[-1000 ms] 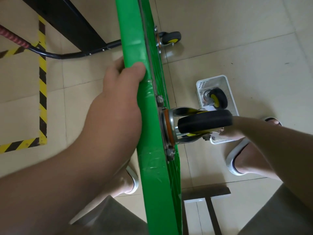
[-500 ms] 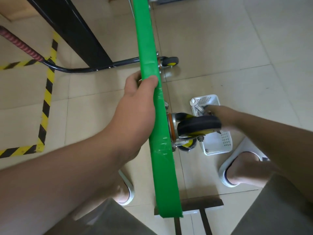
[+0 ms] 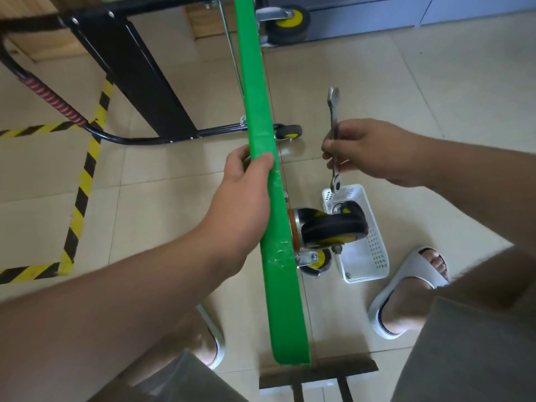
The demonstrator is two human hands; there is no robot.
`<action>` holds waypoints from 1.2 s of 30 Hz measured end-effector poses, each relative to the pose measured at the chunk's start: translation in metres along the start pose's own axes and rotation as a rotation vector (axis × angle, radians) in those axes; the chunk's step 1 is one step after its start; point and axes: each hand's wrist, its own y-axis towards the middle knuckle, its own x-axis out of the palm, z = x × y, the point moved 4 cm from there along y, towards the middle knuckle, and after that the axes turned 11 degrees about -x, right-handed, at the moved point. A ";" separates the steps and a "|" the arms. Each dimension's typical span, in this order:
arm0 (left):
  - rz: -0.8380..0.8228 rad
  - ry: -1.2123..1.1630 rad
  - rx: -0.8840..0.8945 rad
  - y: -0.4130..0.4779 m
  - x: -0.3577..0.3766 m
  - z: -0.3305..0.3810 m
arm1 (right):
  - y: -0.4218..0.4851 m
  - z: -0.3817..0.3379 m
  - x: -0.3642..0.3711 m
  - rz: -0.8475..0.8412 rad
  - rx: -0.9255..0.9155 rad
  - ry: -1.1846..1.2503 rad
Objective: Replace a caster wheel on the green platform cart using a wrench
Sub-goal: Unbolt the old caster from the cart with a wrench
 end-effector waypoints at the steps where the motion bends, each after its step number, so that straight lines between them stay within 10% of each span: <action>1: -0.002 0.001 0.003 0.000 0.000 -0.001 | -0.001 -0.009 -0.002 -0.001 -0.012 0.037; 36: 0.031 -0.034 -0.042 0.007 0.003 -0.003 | 0.011 -0.055 0.036 -0.173 0.010 0.536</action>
